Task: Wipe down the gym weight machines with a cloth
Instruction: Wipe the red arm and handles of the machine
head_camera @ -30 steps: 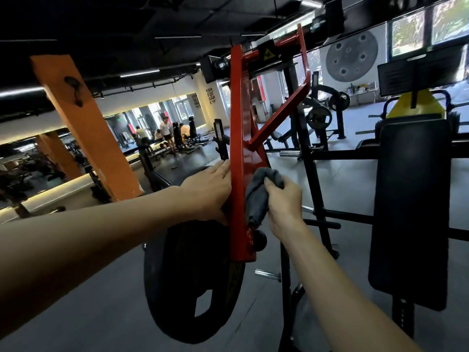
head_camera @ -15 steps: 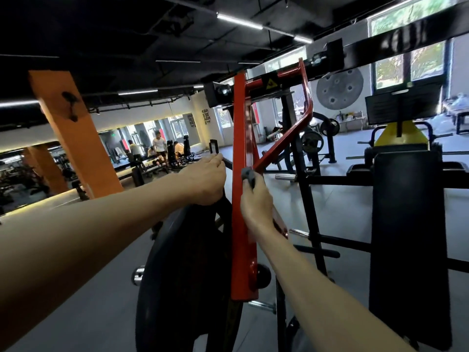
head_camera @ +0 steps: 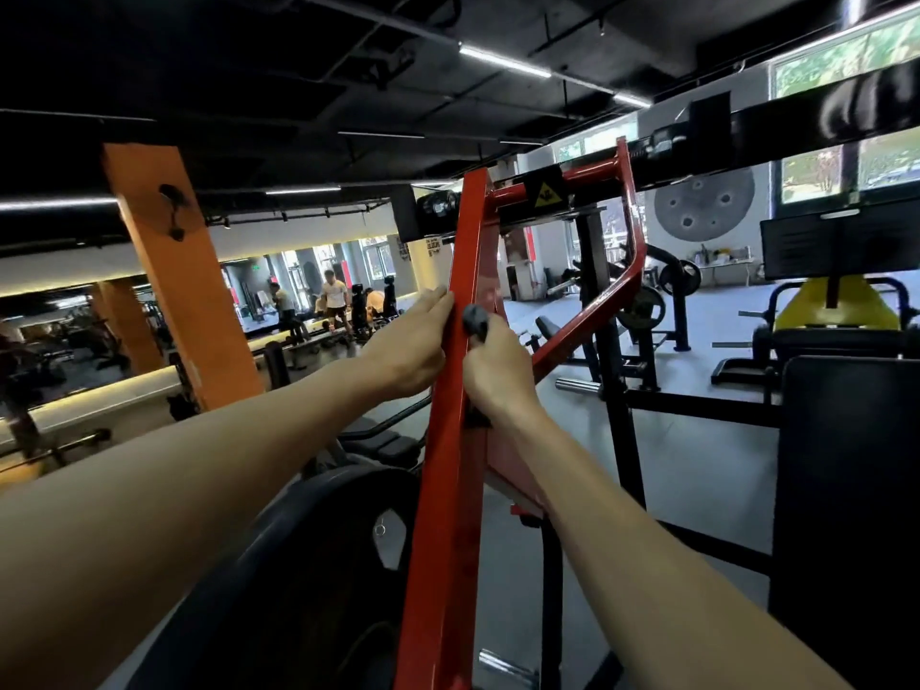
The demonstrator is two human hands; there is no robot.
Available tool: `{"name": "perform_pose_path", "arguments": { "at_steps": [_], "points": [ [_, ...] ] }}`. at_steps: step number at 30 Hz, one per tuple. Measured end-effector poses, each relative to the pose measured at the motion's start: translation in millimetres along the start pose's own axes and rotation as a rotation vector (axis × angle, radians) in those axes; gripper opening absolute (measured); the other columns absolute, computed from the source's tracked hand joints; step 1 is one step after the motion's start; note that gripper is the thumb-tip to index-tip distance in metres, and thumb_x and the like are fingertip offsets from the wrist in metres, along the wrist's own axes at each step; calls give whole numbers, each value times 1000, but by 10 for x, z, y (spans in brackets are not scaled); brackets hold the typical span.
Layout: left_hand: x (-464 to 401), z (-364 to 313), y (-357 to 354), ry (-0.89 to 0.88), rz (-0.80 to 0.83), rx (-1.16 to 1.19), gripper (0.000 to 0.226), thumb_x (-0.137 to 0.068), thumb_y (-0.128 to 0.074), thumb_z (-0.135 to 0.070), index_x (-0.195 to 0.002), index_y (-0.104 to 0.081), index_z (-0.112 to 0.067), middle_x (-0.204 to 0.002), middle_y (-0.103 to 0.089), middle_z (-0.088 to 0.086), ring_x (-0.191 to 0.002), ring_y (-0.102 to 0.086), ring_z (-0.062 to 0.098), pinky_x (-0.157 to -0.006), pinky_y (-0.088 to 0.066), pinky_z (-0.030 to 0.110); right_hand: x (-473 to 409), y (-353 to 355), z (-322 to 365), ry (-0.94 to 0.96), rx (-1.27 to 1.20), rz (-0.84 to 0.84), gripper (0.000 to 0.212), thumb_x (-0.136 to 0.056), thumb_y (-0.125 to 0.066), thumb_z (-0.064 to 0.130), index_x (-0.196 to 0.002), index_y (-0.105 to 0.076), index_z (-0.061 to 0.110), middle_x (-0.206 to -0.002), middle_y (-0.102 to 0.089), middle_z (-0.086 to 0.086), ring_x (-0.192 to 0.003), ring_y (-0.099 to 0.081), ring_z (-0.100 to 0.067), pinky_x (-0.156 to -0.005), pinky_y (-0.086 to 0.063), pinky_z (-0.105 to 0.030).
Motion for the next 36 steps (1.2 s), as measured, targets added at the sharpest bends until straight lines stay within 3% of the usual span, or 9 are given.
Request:
{"name": "perform_pose_path", "arguments": {
  "at_steps": [5,7,9,14,18,22,26,30,36],
  "points": [
    [-276,-97,97,-44,-182,161,65,-97,-35,0,-160,-18,-2,-167,-18,13,-152,-24,25,-118,-11,20,-582,62,-10,-92,-199,-20,33,-92,-39,23,-115,-60,34,-102,-71,-9,-88,-68,-35,-78,-59,-51],
    [-392,-158,116,-82,-258,232,63,-92,-30,-9,-154,-31,0,-155,-38,16,-135,-44,27,-114,-31,25,-872,57,-55,-101,-267,-42,37,-84,-41,28,-115,-62,34,-101,-72,-6,-91,-70,-33,-80,-60,-53],
    [-576,-167,104,-83,-298,277,65,-88,-27,-17,-151,-37,-3,-150,-46,14,-130,-49,25,-111,-39,37,-1196,48,-64,-112,-330,-35,37,-79,-44,32,-110,-63,32,-98,-73,-5,-89,-72,-31,-82,-60,-53],
    [-794,-111,-17,-43,-425,288,61,-94,-39,-8,-155,-34,-3,-161,-33,14,-150,-31,25,-124,-20,30,-1640,161,195,-88,-456,-60,20,-82,-48,17,-89,-64,27,-98,-74,-10,-93,-71,-32,-88,-59,-51],
    [-848,-145,-32,-34,-500,298,59,-97,-42,2,-155,-36,-7,-161,-35,8,-148,-32,19,-124,-21,30,-1992,195,191,-129,-454,-92,26,-78,-44,24,-90,-67,25,-94,-75,-7,-87,-73,-31,-83,-61,-51],
    [-867,-114,-51,-33,-520,266,58,-99,-42,-1,-156,-35,-9,-162,-33,4,-147,-31,16,-119,-19,21,-2124,209,253,-205,-528,-112,28,-95,-38,11,-94,-66,13,-92,-73,-11,-78,-72,-28,-81,-62,-50],
    [-865,-103,-41,-27,-521,256,60,-96,-42,2,-155,-36,-7,-161,-34,6,-148,-32,20,-121,-18,23,-2202,242,272,-264,-572,-135,27,-101,-36,12,-93,-62,14,-88,-71,-13,-73,-68,-27,-78,-61,-48],
    [-868,-91,-27,-32,-562,251,56,-97,-40,0,-153,-40,-6,-158,-39,6,-145,-35,19,-120,-22,22,-2172,213,293,-233,-614,-158,32,-101,-36,8,-76,-55,16,-77,-66,-7,-64,-64,-22,-68,-60,-36],
    [-877,-75,-59,-24,-582,253,54,-99,-38,-2,-153,-40,-7,-159,-38,5,-145,-34,17,-121,-25,26,-1999,153,286,-47,-395,-271,35,-92,-36,0,-89,-67,15,-96,-68,-6,-79,-63,-22,-73,-57,-35]
  ]
}}
Point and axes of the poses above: each hand's wrist, its own x-axis away from the middle knuckle, its own y-axis out of the back of the hand, z = x × y, the point moved 5 cm from there along -x, towards the middle knuckle
